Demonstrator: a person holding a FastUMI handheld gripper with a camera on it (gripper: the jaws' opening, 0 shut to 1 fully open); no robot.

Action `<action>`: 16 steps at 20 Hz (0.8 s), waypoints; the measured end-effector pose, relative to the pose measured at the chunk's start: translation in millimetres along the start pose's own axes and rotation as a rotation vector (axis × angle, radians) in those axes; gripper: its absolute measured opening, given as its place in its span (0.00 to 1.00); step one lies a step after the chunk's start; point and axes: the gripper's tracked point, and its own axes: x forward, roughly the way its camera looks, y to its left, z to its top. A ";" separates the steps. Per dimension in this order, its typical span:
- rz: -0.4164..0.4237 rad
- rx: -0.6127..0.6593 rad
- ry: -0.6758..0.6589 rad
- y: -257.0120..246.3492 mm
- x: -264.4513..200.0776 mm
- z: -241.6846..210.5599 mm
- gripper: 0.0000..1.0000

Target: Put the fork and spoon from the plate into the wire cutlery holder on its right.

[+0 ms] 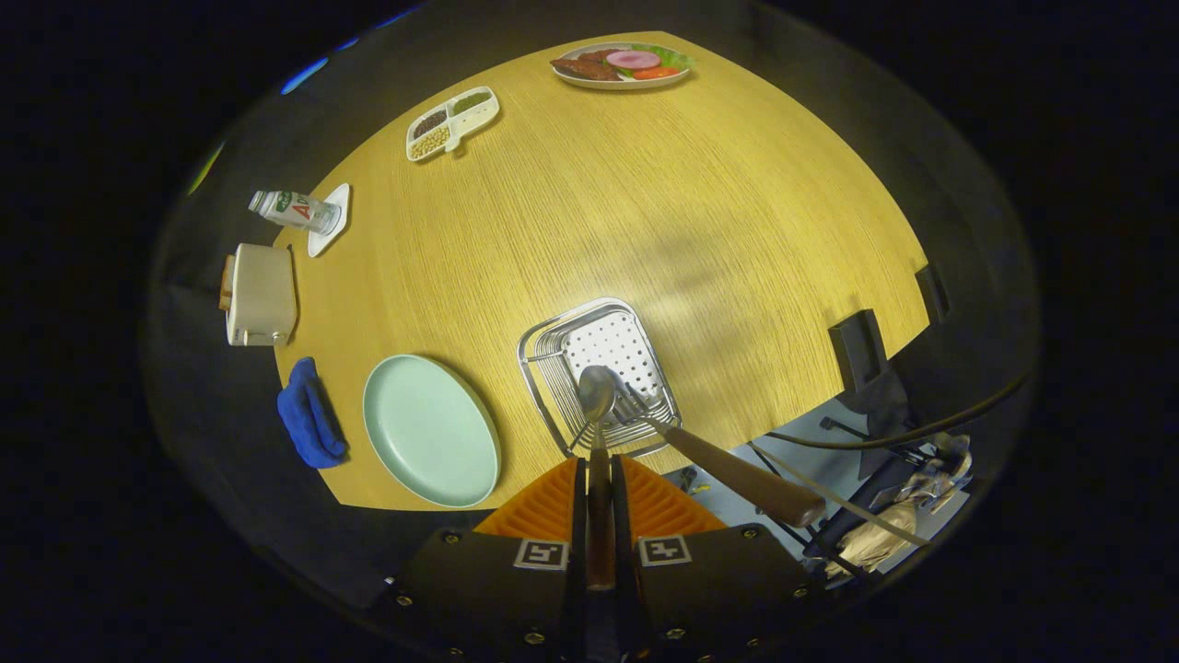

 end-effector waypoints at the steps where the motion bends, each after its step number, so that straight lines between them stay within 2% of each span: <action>1: 0.021 0.003 -0.025 5.9 -3.9 4.2 0.16; 2: 0.012 -0.001 -0.050 4.3 -7.5 8.2 0.31; 6: -0.006 -0.023 -0.174 5.1 -26.2 23.2 0.47; 11: 0.030 -0.006 -0.352 15.3 -53.6 43.5 0.47; 16: 0.044 -0.005 -0.647 24.0 -107.4 78.3 0.47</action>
